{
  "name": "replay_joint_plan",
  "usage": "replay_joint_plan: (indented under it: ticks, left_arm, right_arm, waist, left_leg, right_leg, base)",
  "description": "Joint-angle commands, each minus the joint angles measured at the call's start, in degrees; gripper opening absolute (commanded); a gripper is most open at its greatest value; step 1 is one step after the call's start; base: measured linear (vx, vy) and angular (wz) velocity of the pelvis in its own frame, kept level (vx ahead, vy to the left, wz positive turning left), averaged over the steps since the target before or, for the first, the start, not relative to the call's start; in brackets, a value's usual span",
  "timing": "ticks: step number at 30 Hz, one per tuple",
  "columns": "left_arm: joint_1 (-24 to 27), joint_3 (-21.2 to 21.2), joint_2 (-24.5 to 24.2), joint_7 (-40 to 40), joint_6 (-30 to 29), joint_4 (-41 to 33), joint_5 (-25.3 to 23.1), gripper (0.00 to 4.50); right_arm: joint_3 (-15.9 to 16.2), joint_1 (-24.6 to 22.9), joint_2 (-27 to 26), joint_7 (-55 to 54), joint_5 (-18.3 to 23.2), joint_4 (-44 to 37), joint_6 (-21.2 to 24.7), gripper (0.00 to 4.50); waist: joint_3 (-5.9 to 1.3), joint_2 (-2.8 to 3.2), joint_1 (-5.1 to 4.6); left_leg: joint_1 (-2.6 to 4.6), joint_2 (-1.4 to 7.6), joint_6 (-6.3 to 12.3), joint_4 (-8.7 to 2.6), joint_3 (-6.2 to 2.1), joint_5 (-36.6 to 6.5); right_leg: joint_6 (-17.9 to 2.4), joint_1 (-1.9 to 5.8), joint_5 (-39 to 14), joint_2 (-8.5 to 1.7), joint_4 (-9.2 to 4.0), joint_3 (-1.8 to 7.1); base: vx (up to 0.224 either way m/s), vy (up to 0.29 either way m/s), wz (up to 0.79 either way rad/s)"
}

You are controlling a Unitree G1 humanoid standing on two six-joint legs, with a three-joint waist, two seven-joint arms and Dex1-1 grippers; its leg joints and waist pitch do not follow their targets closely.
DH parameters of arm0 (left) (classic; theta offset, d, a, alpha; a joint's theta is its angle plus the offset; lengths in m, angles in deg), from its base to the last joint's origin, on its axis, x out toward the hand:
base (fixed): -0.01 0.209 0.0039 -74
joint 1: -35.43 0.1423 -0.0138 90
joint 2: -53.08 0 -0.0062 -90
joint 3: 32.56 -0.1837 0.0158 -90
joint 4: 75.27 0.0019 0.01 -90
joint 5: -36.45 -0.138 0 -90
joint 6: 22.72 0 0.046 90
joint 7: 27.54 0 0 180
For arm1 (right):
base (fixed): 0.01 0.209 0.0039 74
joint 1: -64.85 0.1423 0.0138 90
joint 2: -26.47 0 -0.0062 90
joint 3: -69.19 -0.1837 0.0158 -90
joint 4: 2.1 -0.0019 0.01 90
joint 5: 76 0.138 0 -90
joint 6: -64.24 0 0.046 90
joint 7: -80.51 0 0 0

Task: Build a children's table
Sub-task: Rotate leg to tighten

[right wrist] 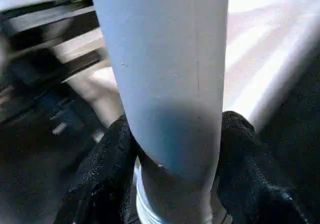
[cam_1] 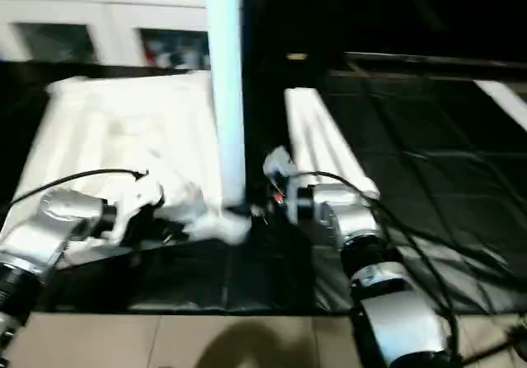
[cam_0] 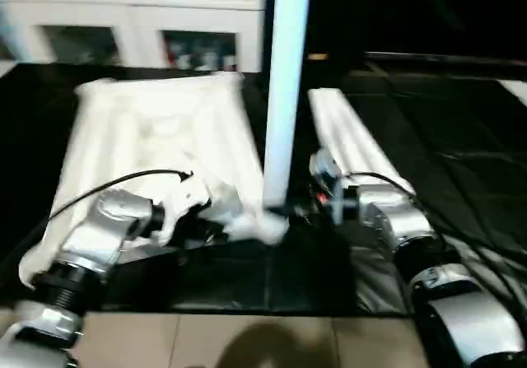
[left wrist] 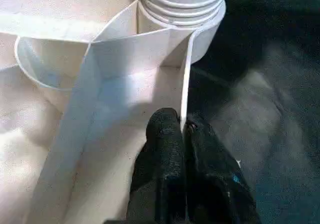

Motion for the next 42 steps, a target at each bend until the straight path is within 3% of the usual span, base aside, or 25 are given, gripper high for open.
replay_joint_plan:
  ticks: [1, 4, 5, 6, 9, 11, 14, 15, 16, 23, 24, 26, 30, 31, 34, 38, 42]
  left_arm:
    - [-2.3, 2.8, 4.5, -8.7, -3.2, -2.5, 0.9, 0.00]
    - [-3.8, 4.7, 8.4, -14.8, -5.3, -2.0, 0.7, 0.00]
    - [-4.2, 4.7, 9.5, -15.7, -6.0, -2.1, 0.6, 0.00]
    - [-4.5, 4.4, 10.2, -16.2, -6.3, -2.4, 0.4, 0.00]
    - [-4.5, 3.4, 10.6, -16.2, -6.7, -3.2, -0.1, 0.00]
    - [-4.0, 2.8, 9.9, -15.5, -6.4, -4.0, -0.6, 0.00]
    - [-3.1, 2.3, 8.2, -14.9, -5.7, -5.2, -1.1, 0.00]
    - [-2.7, 1.7, 7.2, -14.1, -4.8, -5.4, -1.7, 0.00]
    - [-2.4, 1.3, 6.5, -13.8, -4.4, -5.7, -2.1, 0.00]
    - [-0.7, 1.0, 3.2, -9.2, -2.3, -6.4, -1.2, 0.00]
    - [-0.6, 0.8, 2.6, -8.5, -1.6, -6.2, -1.3, 0.00]
    - [0.0, 0.1, 0.1, -5.4, 0.0, -6.2, -0.9, 0.00]
    - [1.0, -1.4, -3.8, 0.5, 4.1, -6.4, -0.3, 0.00]
    - [1.4, -1.6, -5.3, 3.5, 5.9, -6.4, 0.0, 0.00]
    - [2.3, -2.8, -8.3, 8.6, 9.5, -6.3, 0.0, 0.00]
    - [2.7, -4.8, -11.8, 14.3, 13.0, -5.2, -0.2, 0.00]
    - [2.0, -5.9, -13.1, 16.9, 15.6, -3.7, -0.6, 0.00]
  right_arm:
    - [2.4, -0.4, -5.5, -6.7, -1.9, 2.0, 2.9, 1.99]
    - [1.7, 0.9, -7.8, -12.7, -2.1, 3.2, 4.1, 1.98]
    - [1.6, 1.3, -8.4, -14.6, -2.4, 3.4, 3.7, 1.98]
    - [1.8, 1.4, -8.8, -15.3, -2.7, 3.7, 2.7, 1.98]
    - [2.1, 1.2, -9.2, -15.9, -3.2, 3.1, 1.6, 1.98]
    - [2.0, 0.6, -9.3, -15.9, -3.2, 2.0, 1.6, 2.68]
    - [1.3, -0.1, -9.5, -15.2, -2.3, 0.1, 2.3, 2.88]
    - [1.1, -0.3, -9.3, -15.0, -2.1, -0.4, 2.2, 3.04]
    - [1.0, -0.4, -9.2, -15.3, -2.0, -0.7, 2.2, 3.04]
    - [4.0, -2.9, -4.6, -3.7, -1.7, -4.4, -0.9, 3.66]
    - [4.5, -3.2, -3.9, -1.7, -1.6, -5.1, -1.4, 3.77]
    - [5.9, -4.2, -0.5, 5.3, -1.3, -7.3, -2.6, 3.98]
    - [5.5, -3.4, 3.1, 10.9, -1.1, -6.7, -3.0, 4.28]
    - [4.9, -2.6, 4.3, 12.8, -0.9, -5.8, -3.1, 4.48]
    - [4.2, -1.4, 6.0, 16.5, -0.5, -4.8, -4.5, 4.48]
    - [5.4, 0.2, 8.9, 26.5, 1.2, -4.7, -3.5, 4.48]
    - [6.3, 1.7, 9.3, 30.3, 1.1, -3.5, -3.5, 4.48]
  waist:
    - [-3.40, 0.38, 0.28]
    - [-3.56, 0.31, -0.04]
    - [-3.65, 0.37, -0.03]
    - [-3.68, 0.05, -0.11]
    - [-3.84, 0.20, 0.08]
    - [-3.79, 0.29, -0.01]
    - [-3.80, 0.46, -0.04]
    - [-3.87, 0.93, 0.02]
    - [-3.92, 0.66, -0.16]
    - [-3.92, 0.96, -0.10]
    - [-3.91, 1.22, 0.07]
    - [-3.92, 1.12, 0.22]
    - [-3.78, 1.15, 0.73]
    - [-3.78, 0.79, 0.87]
    - [-3.85, 1.00, 1.30]
    - [-4.14, 0.96, 1.95]
    - [-3.97, 0.89, 2.50]
  left_leg:
    - [-0.29, 0.46, -0.21, -4.13, 0.23, -13.4]
    - [-0.28, 0.34, 0.33, -4.03, 0.18, -13.0]
    - [-0.40, 0.33, 0.79, -4.00, 0.22, -12.4]
    - [-0.50, 0.39, 0.98, -4.00, 0.27, -12.0]
    - [-0.54, 0.38, 1.86, -3.90, 0.38, -10.4]
    - [-0.67, 0.41, 2.35, -3.92, 0.40, -9.6]
    - [-0.68, 0.42, 2.44, -3.99, 0.38, -9.8]
    - [-0.64, 0.43, 2.35, -4.00, 0.30, -9.5]
    - [-0.65, 0.44, 2.46, -4.02, 0.37, -9.5]
    - [-0.46, 0.55, 2.96, -3.99, 0.45, -9.5]
    - [-0.46, 0.57, 3.04, -4.00, 0.37, -9.7]
    - [-0.41, 0.58, 3.23, -3.97, 0.42, -10.2]
    - [-0.39, 0.75, 3.37, -4.02, 0.43, -10.8]
    - [-0.31, 0.80, 3.32, -4.03, 0.52, -10.9]
    - [-0.40, 0.87, 3.25, -4.00, 0.49, -10.5]
    - [-0.38, 0.96, 4.40, -3.69, 0.61, -8.0]
    - [-0.25, 1.02, 3.71, -3.78, 0.63, -9.5]
  right_leg:
    - [-8.8, 2.86, -22.6, -4.10, -5.55, 2.55]
    - [-9.3, 2.96, -20.7, -3.96, -5.52, 2.47]
    - [-9.8, 3.04, -19.1, -3.99, -5.36, 2.53]
    - [-10.0, 3.09, -18.0, -3.94, -5.29, 2.55]
    - [-10.8, 3.25, -14.4, -4.04, -5.03, 2.60]
    - [-11.5, 3.33, -11.9, -3.92, -4.85, 2.58]
    - [-11.6, 3.50, -11.4, -3.97, -4.84, 2.58]
    - [-11.7, 3.56, -10.7, -4.02, -4.76, 2.58]
    - [-11.8, 3.59, -10.1, -3.97, -4.77, 2.60]
    - [-13.3, 3.65, -7.2, -3.86, -4.65, 2.56]
    - [-13.3, 3.70, -7.4, -3.93, -4.65, 2.52]
    - [-13.4, 3.74, -7.3, -3.84, -4.67, 2.50]
    - [-13.6, 3.64, -8.8, -3.93, -4.71, 2.47]
    - [-13.6, 3.59, -9.3, -3.90, -4.77, 2.49]
    - [-13.8, 3.61, -9.4, -4.00, -4.56, 2.47]
    - [-15.2, 3.49, -3.4, -3.75, -3.69, 2.40]
    - [-15.0, 3.34, -6.2, -3.99, -3.95, 2.46]
  base:
    - [0.000, 0.000, 0.00]
    - [0.000, 0.000, 0.00]
    - [0.000, 0.000, 0.00]
    - [0.000, 0.000, 0.00]
    - [0.000, 0.000, 0.00]
    - [0.000, 0.000, 0.00]
    - [0.000, 0.000, 0.00]
    - [0.000, 0.000, 0.00]
    - [0.000, 0.000, 0.00]
    - [0.000, 0.000, 0.00]
    - [0.000, 0.000, 0.00]
    - [0.000, 0.000, 0.00]
    - [0.000, 0.000, 0.00]
    - [0.000, 0.000, 0.00]
    - [0.000, 0.000, 0.00]
    - [0.000, 0.000, 0.00]
    - [0.000, 0.000, 0.00]
